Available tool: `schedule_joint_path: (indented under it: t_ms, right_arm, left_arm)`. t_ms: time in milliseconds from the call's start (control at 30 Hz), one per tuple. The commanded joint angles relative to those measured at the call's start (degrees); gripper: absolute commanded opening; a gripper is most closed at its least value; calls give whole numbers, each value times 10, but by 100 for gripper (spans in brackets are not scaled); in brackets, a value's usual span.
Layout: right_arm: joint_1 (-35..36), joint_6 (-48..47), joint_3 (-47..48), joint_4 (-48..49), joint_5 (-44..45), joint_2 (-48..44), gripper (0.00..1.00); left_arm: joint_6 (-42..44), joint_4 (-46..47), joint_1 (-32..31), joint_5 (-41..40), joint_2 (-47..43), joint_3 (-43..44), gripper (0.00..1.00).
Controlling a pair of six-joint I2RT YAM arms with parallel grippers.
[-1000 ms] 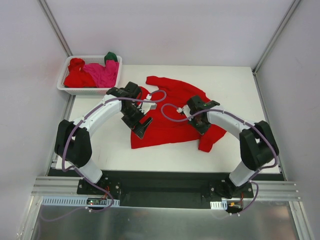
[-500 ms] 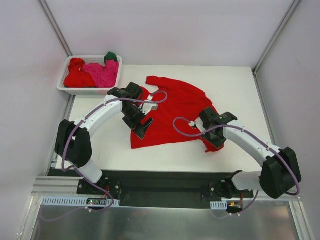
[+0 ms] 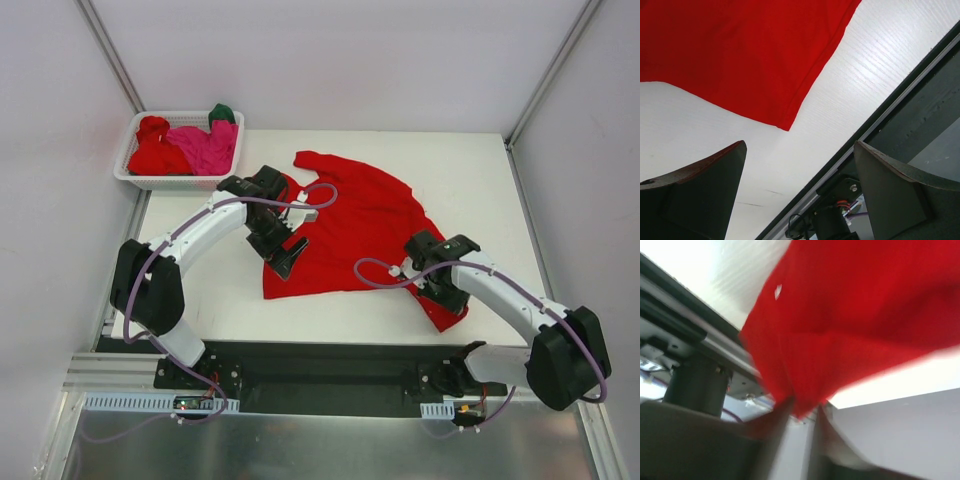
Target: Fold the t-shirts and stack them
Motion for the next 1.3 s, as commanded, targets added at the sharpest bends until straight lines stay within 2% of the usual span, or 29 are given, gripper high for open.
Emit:
schedule_joint_path:
  t_ms: [0, 33, 67, 100, 133, 200, 333, 533, 733, 900, 1267]
  right_arm:
    - [-2, -17, -17, -59, 7, -17, 48]
    - [-1, -17, -20, -60, 12, -18, 70]
    - [-2, -19, -26, -58, 28, -19, 81]
    - [-2, -25, -28, -57, 39, -28, 84]
    - [-1, -28, -30, -53, 51, -36, 97]
    - [-4, -22, -16, -28, 73, -59, 98]
    - [-6, 10, 36, 10, 10, -70, 99]
    - [-3, 3, 20, 80, -72, -33, 99]
    - [9, 14, -13, 132, -52, 53, 98]
    - [12, 27, -22, 156, -19, 106, 98]
    - [26, 41, -14, 167, 17, 126, 98]
  left_arm:
    - [-3, -7, -4, -1, -14, -3, 89]
    - [-4, -6, -3, -1, -14, -4, 89]
    - [-2, -6, -4, 0, -15, -4, 89]
    - [-2, -7, -4, -1, -16, -5, 89]
    - [-1, -7, -4, -3, -17, -6, 89]
    - [1, -7, -4, -4, -19, -8, 89]
    - [0, -7, -4, -8, -24, -14, 90]
    - [-19, -7, -4, -25, -25, -36, 90]
    - [-31, -3, -4, -63, -34, -50, 90]
    - [-35, -2, -4, -59, -43, -48, 91]
    - [-32, 1, -4, -57, -38, -51, 91]
